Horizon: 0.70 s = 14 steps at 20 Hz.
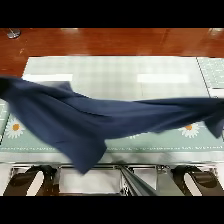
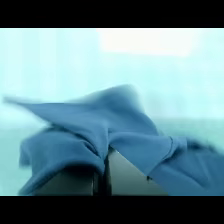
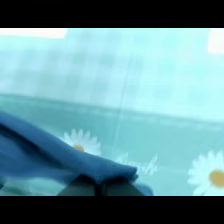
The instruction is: Fold the shirts.
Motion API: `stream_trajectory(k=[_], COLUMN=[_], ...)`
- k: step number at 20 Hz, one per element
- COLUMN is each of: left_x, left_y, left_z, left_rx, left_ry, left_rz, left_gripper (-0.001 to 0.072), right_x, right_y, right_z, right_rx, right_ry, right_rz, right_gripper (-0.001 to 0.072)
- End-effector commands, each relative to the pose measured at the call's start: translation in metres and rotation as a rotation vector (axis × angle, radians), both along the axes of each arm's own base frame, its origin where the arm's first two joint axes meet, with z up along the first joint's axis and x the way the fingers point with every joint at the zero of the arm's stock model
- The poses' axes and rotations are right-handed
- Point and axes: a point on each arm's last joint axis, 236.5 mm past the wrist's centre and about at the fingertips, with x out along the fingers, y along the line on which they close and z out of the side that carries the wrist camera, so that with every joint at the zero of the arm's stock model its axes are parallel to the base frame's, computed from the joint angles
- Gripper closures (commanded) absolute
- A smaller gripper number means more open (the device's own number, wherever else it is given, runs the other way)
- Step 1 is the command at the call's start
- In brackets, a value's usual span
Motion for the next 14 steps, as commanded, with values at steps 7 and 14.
stream_trajectory(k=[7, 14], left_x=[0.081, 0.186], left_y=[-0.017, 0.002], left_z=[-0.184, -0.143], left_rx=[-0.248, -0.265], left_ry=[0.167, 0.009], left_rz=[0.111, 0.199], left_gripper=[0.0689, 0.0689], right_x=[0.106, 0.204], right_y=[-0.022, -0.033], right_z=[-0.201, -0.249], right_rx=[0.115, 0.182], right_ry=[0.239, 0.416], right_rz=[-0.275, -0.348], right_gripper=[0.0686, 0.0686])
